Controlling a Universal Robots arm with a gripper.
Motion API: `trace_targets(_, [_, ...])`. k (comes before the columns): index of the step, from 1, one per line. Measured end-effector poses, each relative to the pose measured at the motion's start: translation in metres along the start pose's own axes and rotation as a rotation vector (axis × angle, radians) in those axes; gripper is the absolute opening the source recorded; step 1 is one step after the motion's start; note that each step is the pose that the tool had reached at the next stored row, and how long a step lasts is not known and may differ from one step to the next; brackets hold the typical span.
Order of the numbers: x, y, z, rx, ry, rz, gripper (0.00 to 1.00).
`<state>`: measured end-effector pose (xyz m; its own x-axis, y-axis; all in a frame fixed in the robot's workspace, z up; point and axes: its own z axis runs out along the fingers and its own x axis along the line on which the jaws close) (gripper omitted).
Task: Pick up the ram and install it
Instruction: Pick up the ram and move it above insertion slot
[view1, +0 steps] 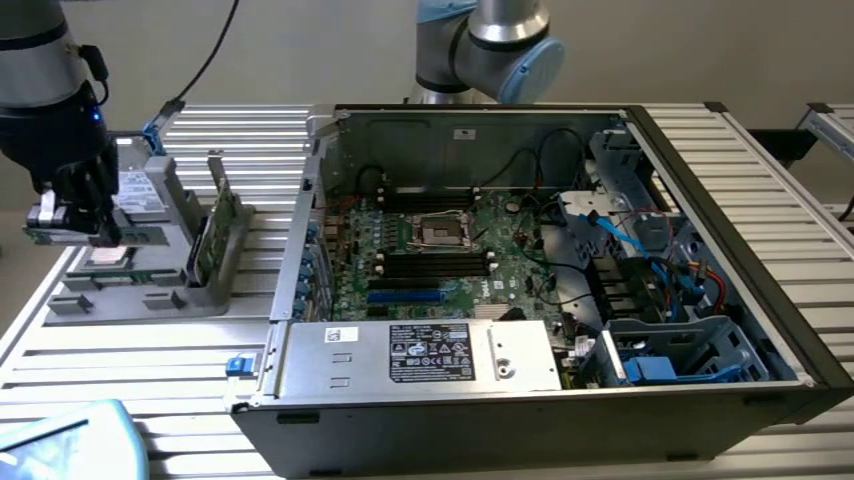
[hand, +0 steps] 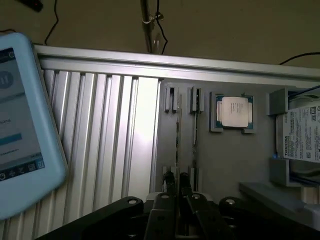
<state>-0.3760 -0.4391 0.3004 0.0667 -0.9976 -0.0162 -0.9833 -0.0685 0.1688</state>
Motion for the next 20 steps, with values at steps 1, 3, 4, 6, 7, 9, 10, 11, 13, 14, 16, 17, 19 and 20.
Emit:
trace_targets(1, [0.0,-0.003,-0.0046,-0.0016,-0.0002,0.0,0.14])
trace_targets(3, [0.001,-0.009,-0.0133,-0.0049,-0.0003,0.0,0.14])
trace_targets(4, [0.001,-0.0121,-0.0175,-0.0064,-0.0004,0.0,0.14])
trace_targets(6, [0.001,-0.0184,-0.0263,-0.0095,-0.0007,0.0,0.14])
trace_targets(7, [0.001,-0.0216,-0.0307,-0.0112,-0.0007,0.0,0.14])
trace_targets(9, [0.002,-0.0279,-0.0387,-0.0141,-0.001,0.0,0.14])
trace_targets(10, [0.002,-0.0312,-0.0427,-0.0158,-0.0011,0.0,0.14])
trace_targets(11, [0.002,-0.0345,-0.0466,-0.0176,-0.0011,0.0,0.14])
trace_targets(13, [0.003,-0.0411,-0.0535,-0.0212,-0.0012,0.0,0.14])
trace_targets(14, [0.003,-0.0445,-0.0571,-0.0231,-0.0013,0.0,0.14])
trace_targets(16, [0.003,-0.051,-0.0637,-0.0269,-0.0013,0.0,0.14])
trace_targets(17, [0.003,-0.0545,-0.067,-0.0288,-0.0012,0.0,0.14])
trace_targets(19, [0.004,-0.062,-0.0728,-0.0322,-0.0012,0.0,0.14])
trace_targets(20, [0.004,-0.0657,-0.0753,-0.0335,-0.0012,0.0,0.14])
